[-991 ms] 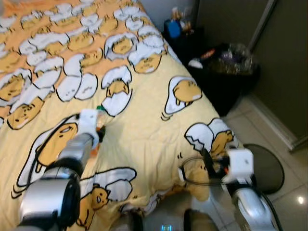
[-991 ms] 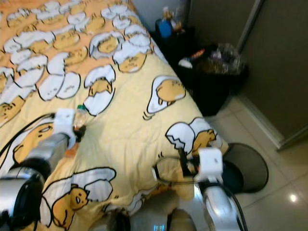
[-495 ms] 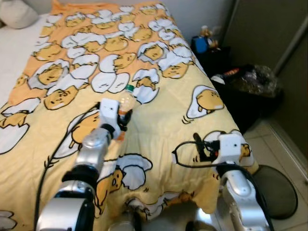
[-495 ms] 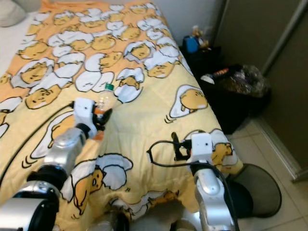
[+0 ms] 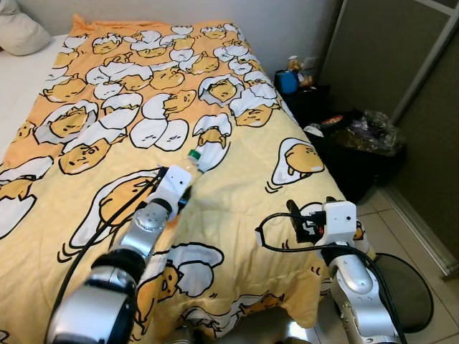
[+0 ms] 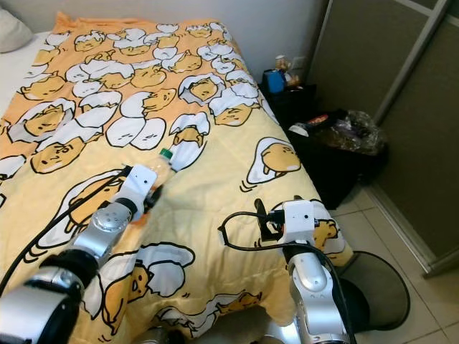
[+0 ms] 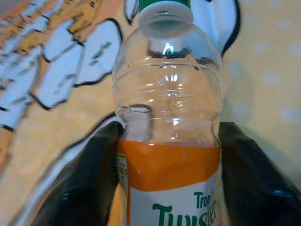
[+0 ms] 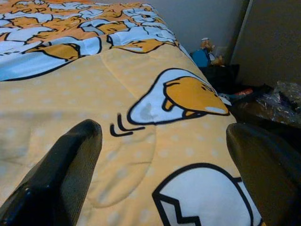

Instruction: Clean up the room

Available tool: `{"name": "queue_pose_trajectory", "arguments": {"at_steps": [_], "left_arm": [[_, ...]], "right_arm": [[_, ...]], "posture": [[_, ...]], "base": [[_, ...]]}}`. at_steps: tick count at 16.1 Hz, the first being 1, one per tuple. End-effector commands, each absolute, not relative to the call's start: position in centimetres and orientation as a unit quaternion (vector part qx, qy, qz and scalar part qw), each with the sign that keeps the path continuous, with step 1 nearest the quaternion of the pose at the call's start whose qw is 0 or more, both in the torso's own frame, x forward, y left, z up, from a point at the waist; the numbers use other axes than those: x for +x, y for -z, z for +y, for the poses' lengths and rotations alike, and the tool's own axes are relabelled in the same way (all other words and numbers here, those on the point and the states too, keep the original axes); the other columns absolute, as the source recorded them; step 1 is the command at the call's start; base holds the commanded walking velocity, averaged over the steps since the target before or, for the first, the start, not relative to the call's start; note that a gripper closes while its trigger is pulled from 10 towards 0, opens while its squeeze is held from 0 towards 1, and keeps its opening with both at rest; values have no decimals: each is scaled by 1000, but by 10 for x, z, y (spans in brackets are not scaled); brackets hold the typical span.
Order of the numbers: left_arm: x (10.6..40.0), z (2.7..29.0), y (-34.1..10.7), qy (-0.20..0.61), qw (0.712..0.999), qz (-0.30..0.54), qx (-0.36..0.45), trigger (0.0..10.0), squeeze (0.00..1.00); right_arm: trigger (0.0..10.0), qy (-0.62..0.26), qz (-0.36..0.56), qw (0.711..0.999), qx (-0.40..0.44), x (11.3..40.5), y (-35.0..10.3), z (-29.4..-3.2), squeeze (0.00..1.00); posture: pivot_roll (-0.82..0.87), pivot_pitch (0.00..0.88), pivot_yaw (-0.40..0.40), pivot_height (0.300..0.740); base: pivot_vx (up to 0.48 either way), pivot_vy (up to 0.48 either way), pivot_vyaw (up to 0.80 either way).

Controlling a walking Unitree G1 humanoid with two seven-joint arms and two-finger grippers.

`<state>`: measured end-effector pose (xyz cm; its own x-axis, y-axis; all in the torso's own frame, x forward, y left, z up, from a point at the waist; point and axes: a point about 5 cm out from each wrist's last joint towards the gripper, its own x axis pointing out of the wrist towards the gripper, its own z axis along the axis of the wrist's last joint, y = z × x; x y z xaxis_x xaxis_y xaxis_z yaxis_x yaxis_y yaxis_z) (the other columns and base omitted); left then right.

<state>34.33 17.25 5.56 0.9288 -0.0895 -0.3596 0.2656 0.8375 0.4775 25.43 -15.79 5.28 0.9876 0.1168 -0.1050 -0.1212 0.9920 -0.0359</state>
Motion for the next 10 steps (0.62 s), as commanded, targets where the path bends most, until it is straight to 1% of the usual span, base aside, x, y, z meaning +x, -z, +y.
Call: {"name": "queue_pose_trajectory", "arguments": {"at_steps": [1, 2, 3, 5, 6, 7, 10], "left_arm": [[343, 182, -55, 79, 937, 174, 293, 10000, 1000], [345, 190, -59, 64, 931, 166, 319, 10000, 1000], [347, 194, -63, 57, 930, 162, 325, 10000, 1000], [348, 200, -64, 56, 928, 169, 328, 10000, 1000], [347, 200, -61, 57, 932, 183, 307, 10000, 1000], [345, 201, -58, 54, 933, 196, 296, 10000, 0], [338, 207, -47, 36, 934, 236, 267, 10000, 0]], "right_arm": [[10000, -60, 59, 996, -25, 250, -48, -160, 0], [10000, -61, 60, 996, -26, 249, -47, -160, 0], [10000, -62, 62, 996, -26, 248, -46, -160, 0], [10000, -69, 68, 995, -28, 246, -44, -159, 0], [10000, -70, 69, 995, -28, 246, -44, -159, 0], [10000, -71, 69, 995, -29, 246, -44, -159, 0], [10000, -72, 72, 994, -30, 245, -43, -159, 0]], "posture": [[-124, 0, 55, 736], [-127, 0, 54, 736], [-126, 0, 53, 736], [-117, 0, 45, 736], [-116, 0, 44, 736], [-115, 0, 43, 736], [-119, 0, 46, 736]], "base": [[0, 0, 0], [0, 0, 0], [0, 0, 0], [0, 0, 0], [0, 0, 0], [0, 0, 0], [0, 0, 0]]}}
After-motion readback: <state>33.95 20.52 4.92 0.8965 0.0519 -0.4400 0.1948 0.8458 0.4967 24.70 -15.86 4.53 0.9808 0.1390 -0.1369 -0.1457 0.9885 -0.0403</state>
